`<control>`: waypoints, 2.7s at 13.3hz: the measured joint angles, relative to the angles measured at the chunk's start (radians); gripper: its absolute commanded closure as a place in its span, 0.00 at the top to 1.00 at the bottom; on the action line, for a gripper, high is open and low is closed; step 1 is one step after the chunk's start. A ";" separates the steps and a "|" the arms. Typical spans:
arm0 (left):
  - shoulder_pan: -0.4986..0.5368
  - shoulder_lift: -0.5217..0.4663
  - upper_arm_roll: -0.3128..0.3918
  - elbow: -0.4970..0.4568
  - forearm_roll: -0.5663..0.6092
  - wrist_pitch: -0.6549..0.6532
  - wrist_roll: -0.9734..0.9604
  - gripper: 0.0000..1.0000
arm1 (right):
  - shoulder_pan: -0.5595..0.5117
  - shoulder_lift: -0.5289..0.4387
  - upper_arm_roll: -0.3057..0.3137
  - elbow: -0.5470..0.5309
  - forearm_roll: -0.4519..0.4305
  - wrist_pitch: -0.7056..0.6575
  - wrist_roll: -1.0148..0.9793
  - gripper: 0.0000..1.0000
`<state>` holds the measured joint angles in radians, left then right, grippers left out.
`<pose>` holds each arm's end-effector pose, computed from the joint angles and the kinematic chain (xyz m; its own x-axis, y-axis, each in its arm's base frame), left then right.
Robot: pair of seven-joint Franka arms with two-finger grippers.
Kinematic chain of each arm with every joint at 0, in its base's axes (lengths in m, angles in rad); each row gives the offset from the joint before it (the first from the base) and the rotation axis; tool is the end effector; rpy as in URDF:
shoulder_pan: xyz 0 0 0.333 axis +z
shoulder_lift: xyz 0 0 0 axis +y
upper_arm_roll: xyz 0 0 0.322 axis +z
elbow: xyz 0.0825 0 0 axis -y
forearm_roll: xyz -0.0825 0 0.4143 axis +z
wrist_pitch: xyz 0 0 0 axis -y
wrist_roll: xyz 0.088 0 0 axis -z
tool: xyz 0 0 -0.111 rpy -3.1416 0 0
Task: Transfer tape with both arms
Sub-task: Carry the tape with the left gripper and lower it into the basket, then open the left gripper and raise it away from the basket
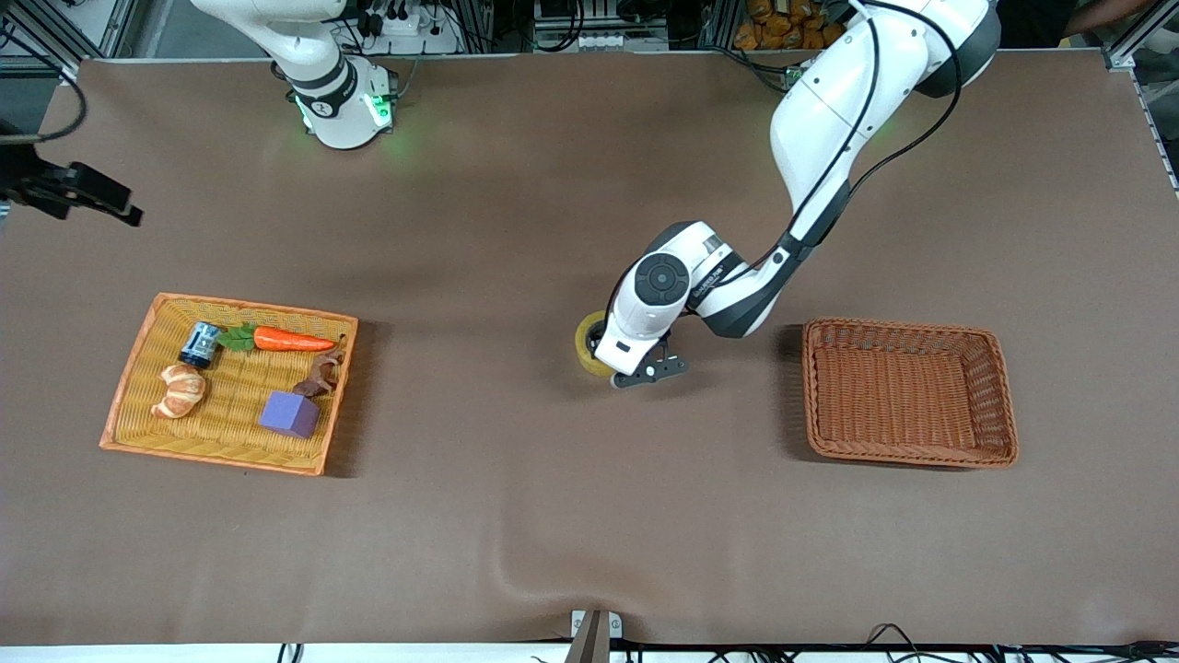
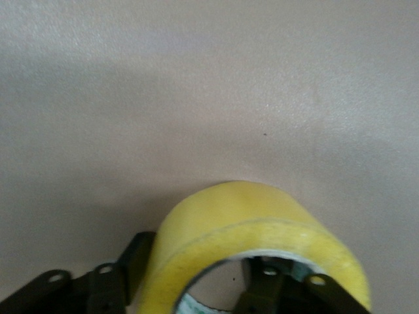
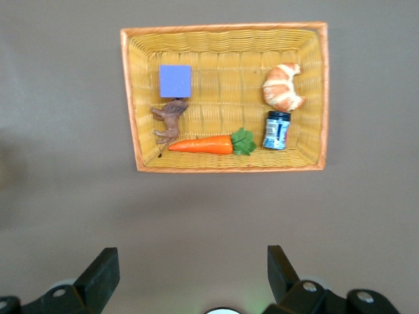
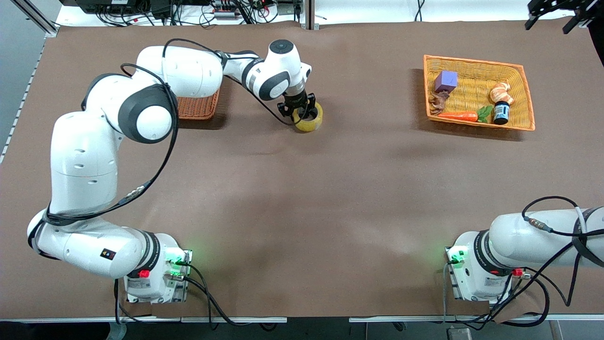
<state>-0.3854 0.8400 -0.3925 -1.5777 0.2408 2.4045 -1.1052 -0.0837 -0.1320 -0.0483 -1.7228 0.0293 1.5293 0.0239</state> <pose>0.5446 -0.4823 0.1543 0.9594 0.2709 -0.0784 0.2783 -0.9544 0.1080 0.5319 -0.0689 0.6210 0.9863 -0.1530 -0.0624 -0.1553 -0.9873 -0.0342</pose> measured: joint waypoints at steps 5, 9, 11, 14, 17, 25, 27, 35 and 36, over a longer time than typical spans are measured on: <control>0.041 -0.048 0.013 0.036 0.005 -0.118 -0.002 0.00 | 0.021 0.083 0.029 0.039 -0.018 0.011 -0.001 1.00; 0.375 -0.388 -0.004 0.036 -0.006 -0.542 0.338 0.00 | 0.013 0.281 0.018 0.121 -0.030 0.054 -0.002 1.00; 0.625 -0.509 -0.013 -0.040 -0.051 -0.585 0.627 0.00 | 0.013 0.330 0.017 0.170 -0.028 0.065 -0.002 1.00; 0.855 -0.496 -0.031 -0.179 -0.076 -0.469 0.876 0.00 | 0.011 0.314 0.014 0.234 -0.024 0.092 -0.002 1.00; 0.859 -0.411 -0.046 -0.288 -0.076 -0.247 0.888 0.00 | 0.011 0.289 0.014 0.245 -0.021 0.162 -0.002 1.00; 0.845 -0.294 -0.055 -0.225 0.040 -0.094 0.886 1.00 | 0.009 0.291 0.015 0.276 0.018 0.074 -0.002 1.00; 0.846 -0.366 -0.073 -0.183 0.045 -0.176 0.888 1.00 | 0.010 0.287 0.020 0.345 0.030 -0.006 -0.002 1.00; 0.837 -0.765 -0.235 0.070 -0.084 -0.846 0.879 1.00 | 0.009 0.279 0.017 0.378 -0.014 -0.099 -0.058 1.00; 0.841 -0.782 -0.232 0.071 -0.107 -0.859 0.879 1.00 | 0.009 0.279 0.017 0.378 -0.025 -0.121 -0.084 1.00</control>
<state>0.4552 0.0575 -0.6241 -1.5063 0.1337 1.5455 -0.2264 -0.0750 0.1471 -0.0315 -1.3446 0.0047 1.4087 -0.0596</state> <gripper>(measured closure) 0.000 0.000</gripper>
